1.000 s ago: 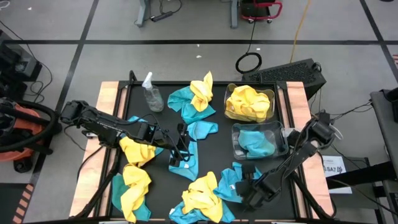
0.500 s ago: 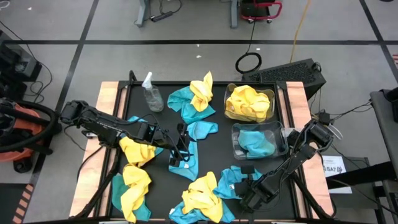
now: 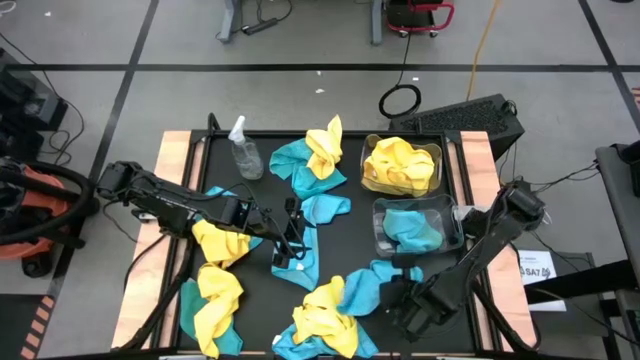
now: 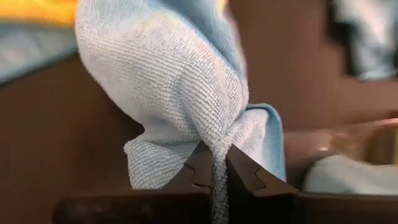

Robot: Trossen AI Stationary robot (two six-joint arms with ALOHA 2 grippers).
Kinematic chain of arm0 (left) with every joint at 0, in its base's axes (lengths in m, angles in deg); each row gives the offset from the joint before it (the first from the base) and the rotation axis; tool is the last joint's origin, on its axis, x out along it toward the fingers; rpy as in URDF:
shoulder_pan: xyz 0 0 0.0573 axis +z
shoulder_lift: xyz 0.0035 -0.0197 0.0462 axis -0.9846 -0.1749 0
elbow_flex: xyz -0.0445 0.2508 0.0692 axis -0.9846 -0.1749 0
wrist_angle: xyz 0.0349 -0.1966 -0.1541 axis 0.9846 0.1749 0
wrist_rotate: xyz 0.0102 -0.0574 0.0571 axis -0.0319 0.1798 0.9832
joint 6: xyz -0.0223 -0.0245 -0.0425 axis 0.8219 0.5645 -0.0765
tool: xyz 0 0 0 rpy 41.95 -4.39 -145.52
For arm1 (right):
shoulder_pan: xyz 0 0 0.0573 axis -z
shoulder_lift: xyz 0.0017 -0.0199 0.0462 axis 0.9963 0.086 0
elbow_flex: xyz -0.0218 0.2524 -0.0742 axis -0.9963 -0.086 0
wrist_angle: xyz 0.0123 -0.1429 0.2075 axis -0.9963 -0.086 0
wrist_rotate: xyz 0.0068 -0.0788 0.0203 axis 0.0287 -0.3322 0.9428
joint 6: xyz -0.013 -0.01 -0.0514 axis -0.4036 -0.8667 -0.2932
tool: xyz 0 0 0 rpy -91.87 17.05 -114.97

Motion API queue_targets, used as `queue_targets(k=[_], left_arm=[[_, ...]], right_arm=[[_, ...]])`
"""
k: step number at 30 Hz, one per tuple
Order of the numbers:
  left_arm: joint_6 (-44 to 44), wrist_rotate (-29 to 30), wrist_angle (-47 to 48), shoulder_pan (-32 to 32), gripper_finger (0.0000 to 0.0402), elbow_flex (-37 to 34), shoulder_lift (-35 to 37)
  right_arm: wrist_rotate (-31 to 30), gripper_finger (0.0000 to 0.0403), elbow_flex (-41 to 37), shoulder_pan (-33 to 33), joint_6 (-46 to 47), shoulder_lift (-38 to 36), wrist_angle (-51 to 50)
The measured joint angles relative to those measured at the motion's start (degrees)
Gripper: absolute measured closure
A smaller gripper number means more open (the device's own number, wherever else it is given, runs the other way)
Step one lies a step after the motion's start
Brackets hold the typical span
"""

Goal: Sort microfiber towel by color & place in baskets
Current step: Put the blue microfiber towel into the bottom transparent bin

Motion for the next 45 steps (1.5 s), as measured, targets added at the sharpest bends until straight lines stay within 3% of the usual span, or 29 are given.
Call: queue_targets(k=[7, 14, 27, 35, 41, 45], left_arm=[[0.00, 0.00, 0.02, 0.00, 0.0121, 0.00, 0.00], [-0.02, 0.00, 0.13, 0.00, 0.0121, 0.00, 0.00], [-0.07, -0.02, 0.20, 0.00, 0.0121, -0.02, -0.02], [-0.50, -0.02, -0.22, 0.00, 0.0121, -0.02, -0.02], [-0.43, -0.02, -0.37, 0.00, 0.0121, -0.02, -0.02], [-0.11, -0.02, -0.21, 0.00, 0.0121, -0.02, -0.02]], right_arm=[[-8.08, 0.0402, 3.88, -0.02, 2.77, -6.53, -12.28], [-11.94, 0.0402, 4.43, 0.00, 16.59, -13.37, -32.10], [-12.66, 0.0403, 3.58, 0.90, 18.42, -23.18, -32.36], [-13.43, 0.0403, 3.58, 0.83, 7.22, -25.83, -31.90], [-15.51, 0.0403, 3.58, 0.79, -14.81, -30.36, -20.67], [-12.89, 0.0403, 3.58, 0.79, -28.60, -33.75, -10.49]])
